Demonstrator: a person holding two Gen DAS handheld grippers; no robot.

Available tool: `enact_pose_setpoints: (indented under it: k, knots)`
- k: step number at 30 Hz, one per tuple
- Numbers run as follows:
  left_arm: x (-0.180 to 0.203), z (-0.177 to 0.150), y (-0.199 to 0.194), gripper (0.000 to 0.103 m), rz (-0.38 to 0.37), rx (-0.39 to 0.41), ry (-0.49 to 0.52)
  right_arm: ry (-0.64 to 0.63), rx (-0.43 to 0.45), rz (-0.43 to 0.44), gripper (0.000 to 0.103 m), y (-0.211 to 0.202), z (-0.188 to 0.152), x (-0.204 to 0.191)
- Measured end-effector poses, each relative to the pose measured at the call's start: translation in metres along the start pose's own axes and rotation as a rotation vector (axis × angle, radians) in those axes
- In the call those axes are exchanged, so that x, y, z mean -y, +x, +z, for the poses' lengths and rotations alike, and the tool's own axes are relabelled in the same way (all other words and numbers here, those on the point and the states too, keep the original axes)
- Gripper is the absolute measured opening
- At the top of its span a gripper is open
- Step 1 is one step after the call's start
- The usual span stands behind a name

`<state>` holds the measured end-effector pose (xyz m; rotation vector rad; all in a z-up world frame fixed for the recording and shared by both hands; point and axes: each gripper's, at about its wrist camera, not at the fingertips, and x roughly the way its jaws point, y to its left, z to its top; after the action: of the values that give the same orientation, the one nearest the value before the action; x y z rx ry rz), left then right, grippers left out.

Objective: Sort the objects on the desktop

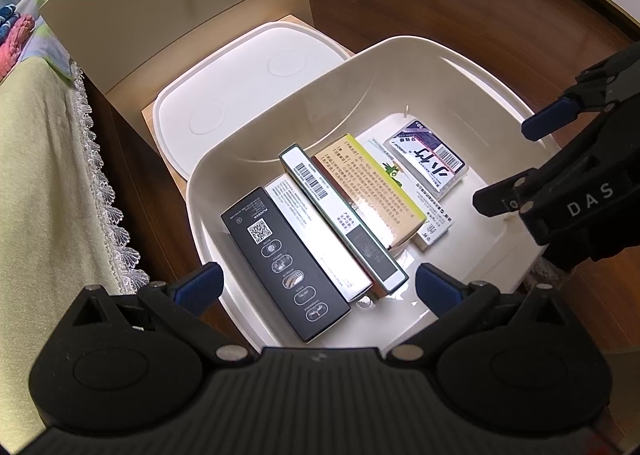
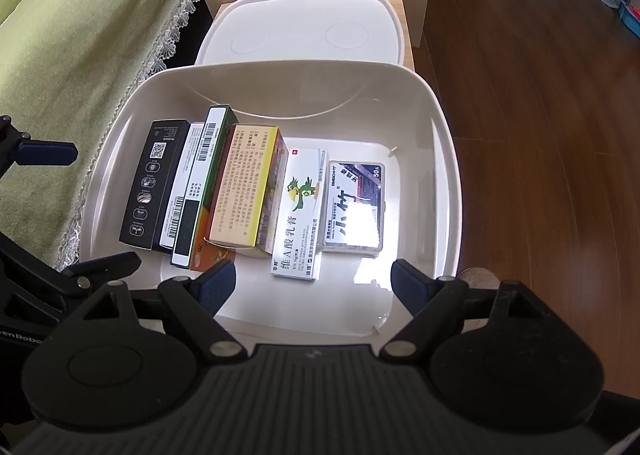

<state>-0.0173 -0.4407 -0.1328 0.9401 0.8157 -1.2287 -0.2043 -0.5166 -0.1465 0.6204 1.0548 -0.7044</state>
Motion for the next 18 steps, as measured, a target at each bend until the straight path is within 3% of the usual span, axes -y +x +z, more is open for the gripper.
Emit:
enact_pose_setpoints:
  k: [18]
  knots:
    - [-0.01,0.004,-0.008,0.103,0.03,0.035,-0.016,0.005,0.012,-0.022,0.082,0.0,0.001,0.001]
